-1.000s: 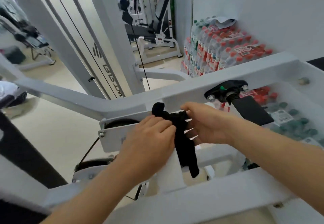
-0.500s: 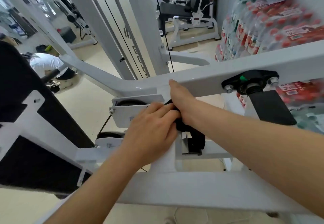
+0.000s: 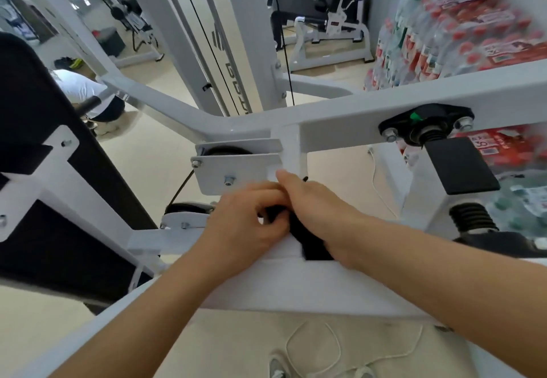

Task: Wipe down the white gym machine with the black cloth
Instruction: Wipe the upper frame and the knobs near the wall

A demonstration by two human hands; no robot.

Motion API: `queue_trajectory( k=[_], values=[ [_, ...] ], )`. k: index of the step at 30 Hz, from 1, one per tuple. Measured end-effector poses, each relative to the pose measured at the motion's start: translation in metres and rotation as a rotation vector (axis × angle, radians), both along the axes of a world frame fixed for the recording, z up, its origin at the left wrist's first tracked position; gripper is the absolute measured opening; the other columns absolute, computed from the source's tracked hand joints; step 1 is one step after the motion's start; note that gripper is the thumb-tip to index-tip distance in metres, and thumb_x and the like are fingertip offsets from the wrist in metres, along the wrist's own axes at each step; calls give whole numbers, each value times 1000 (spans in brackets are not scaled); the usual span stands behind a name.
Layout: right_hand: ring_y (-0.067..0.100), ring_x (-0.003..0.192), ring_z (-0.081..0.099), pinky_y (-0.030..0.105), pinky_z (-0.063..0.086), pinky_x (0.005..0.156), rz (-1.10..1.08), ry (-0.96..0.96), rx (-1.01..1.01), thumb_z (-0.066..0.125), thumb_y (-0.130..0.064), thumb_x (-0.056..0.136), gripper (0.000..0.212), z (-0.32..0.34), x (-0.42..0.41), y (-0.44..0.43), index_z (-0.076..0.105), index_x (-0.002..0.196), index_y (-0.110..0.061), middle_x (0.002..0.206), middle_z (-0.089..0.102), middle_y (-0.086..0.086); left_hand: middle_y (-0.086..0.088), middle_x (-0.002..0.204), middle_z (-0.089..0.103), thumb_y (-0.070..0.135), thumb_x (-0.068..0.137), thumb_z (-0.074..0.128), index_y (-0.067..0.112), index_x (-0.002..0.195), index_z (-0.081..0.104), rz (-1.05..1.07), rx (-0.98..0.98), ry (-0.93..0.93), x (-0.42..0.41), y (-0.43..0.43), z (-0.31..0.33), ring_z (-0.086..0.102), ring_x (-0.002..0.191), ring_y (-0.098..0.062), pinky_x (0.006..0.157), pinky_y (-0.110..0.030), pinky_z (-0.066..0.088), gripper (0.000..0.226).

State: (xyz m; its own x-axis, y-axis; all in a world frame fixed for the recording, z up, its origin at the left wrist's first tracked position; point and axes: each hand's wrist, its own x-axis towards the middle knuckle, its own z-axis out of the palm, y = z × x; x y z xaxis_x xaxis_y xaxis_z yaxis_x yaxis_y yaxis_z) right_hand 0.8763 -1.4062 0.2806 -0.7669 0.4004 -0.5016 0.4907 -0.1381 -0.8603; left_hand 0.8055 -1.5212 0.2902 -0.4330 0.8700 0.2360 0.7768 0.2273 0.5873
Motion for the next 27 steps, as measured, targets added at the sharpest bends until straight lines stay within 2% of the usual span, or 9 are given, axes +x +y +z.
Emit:
queue_trajectory(
  k=[3,7,10,13,15,17,22,25,27],
  values=[
    [26,103,65,40,49,100,-218,59,-103,36,-61,96,57,-10,-30,13,67,107,-14,110,69,10,11,91,66,21,76,51,13,88,72,86,19,68,-6,24,-12,55,82,-7,78,-18,42,26],
    [23,83,66,30,53,75,-260,80,-274,35,-61,99,54,-10,-36,28,65,93,-16,87,69,7,-5,100,64,22,82,51,11,98,72,146,-16,178,-3,33,-20,55,93,-24,87,-23,36,29],
    [21,68,64,29,48,65,-142,28,-303,33,-64,98,63,-17,-17,31,62,74,-15,67,65,6,3,97,68,30,81,50,19,98,77,50,22,162,-4,20,-13,58,85,-10,78,-21,43,33],
    [19,54,61,28,48,59,-115,27,-355,32,-64,98,67,-21,-13,31,62,65,-14,57,63,5,6,97,72,28,80,57,20,99,77,-40,66,79,-11,9,-9,50,76,5,76,-14,44,29],
    [19,58,64,27,50,61,-105,22,-380,31,-69,96,73,-25,-19,33,67,61,-17,61,66,4,6,102,72,28,81,54,17,103,75,-48,81,79,-12,7,-11,52,85,4,84,-10,40,33],
    [18,63,66,28,50,63,-60,8,-399,30,-77,91,79,-27,-22,35,69,54,-19,62,67,3,4,111,70,24,83,50,15,107,74,-74,60,159,-10,11,-16,55,99,-9,95,-10,34,34],
    [21,85,64,29,51,73,-89,-43,-450,35,-82,85,70,-46,-21,41,68,81,-21,82,65,4,-7,130,61,21,86,41,13,108,74,-196,-79,297,-14,24,-22,52,115,-27,101,-38,43,40],
    [19,80,65,25,51,65,-113,-48,-454,37,-78,89,67,-54,-27,42,71,70,-23,78,64,3,-6,128,62,23,85,40,14,106,75,-222,-74,265,-20,30,-21,52,115,-24,100,-36,44,42],
    [17,74,68,24,52,62,-165,14,-457,37,-73,92,64,-47,-27,40,70,74,-23,74,67,2,-4,120,65,23,85,44,13,105,74,-201,1,243,-23,28,-22,54,109,-20,97,-28,43,38]
  ],
)
